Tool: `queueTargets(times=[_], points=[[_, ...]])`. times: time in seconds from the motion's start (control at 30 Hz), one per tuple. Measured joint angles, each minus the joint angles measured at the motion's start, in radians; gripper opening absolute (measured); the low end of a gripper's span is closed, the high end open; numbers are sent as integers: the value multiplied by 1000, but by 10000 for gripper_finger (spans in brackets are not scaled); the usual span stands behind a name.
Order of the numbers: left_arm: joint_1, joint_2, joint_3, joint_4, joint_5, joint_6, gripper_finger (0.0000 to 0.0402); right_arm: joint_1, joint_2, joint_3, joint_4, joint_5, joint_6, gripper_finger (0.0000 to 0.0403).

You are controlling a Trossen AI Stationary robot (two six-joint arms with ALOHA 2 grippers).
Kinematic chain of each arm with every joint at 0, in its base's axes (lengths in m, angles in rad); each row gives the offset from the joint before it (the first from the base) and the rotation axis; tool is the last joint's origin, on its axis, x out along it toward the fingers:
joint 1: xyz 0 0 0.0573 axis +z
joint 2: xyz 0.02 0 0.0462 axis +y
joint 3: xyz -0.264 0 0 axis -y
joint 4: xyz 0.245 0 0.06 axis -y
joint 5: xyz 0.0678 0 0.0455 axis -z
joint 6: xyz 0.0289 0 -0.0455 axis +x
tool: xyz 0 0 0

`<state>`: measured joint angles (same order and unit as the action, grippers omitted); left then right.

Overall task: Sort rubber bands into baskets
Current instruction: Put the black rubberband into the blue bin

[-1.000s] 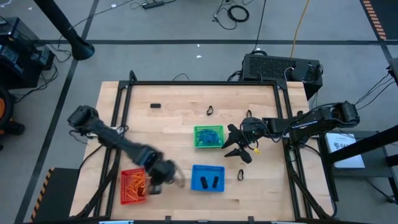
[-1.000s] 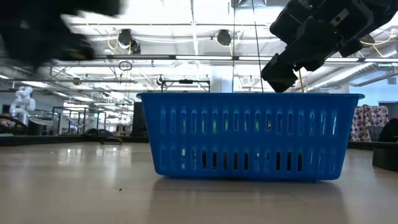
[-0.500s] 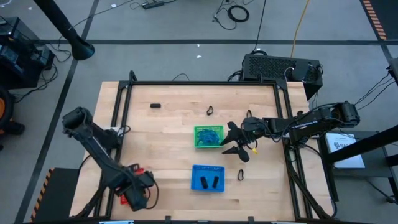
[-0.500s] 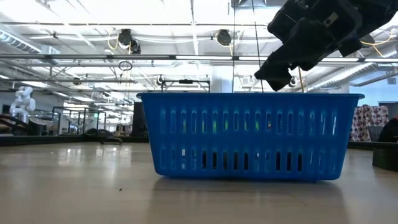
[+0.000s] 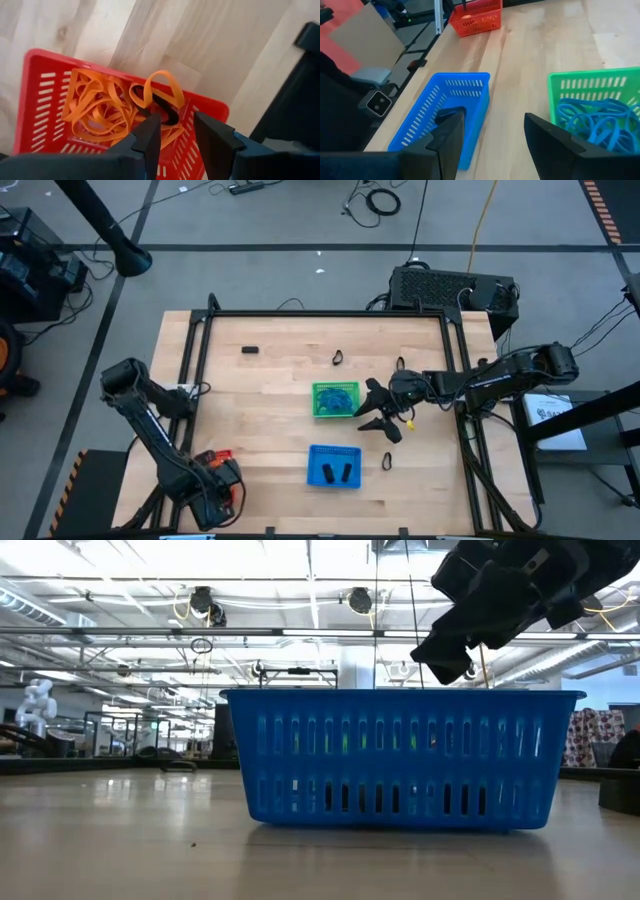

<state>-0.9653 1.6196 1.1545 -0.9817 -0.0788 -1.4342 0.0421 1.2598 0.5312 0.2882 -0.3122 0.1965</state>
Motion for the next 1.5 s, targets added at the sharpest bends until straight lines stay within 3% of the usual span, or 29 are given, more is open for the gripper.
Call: queueTargets(times=[0.23, 0.83, 1.1, 1.27, 1.37, 1.5], points=[[10, 48, 0, -6, 81, -1, 123, 40, 0, 0, -1, 0, -7, 199], [49, 96, -8, -13, 105, 8, 123, 78, 0, 0, -1, 1, -29, 199], [55, 98, -104, 75, 203, -17, 123, 78, 0, 0, -1, 1, -35, 199], [56, 90, -104, 79, 160, 24, 122, 78, 0, 0, -1, 2, -51, 199], [57, 90, -104, 77, 157, 26, 103, 78, 0, 0, -1, 2, -51, 199], [57, 89, -104, 79, 157, 26, 45, 78, 0, 0, -1, 2, -54, 199]])
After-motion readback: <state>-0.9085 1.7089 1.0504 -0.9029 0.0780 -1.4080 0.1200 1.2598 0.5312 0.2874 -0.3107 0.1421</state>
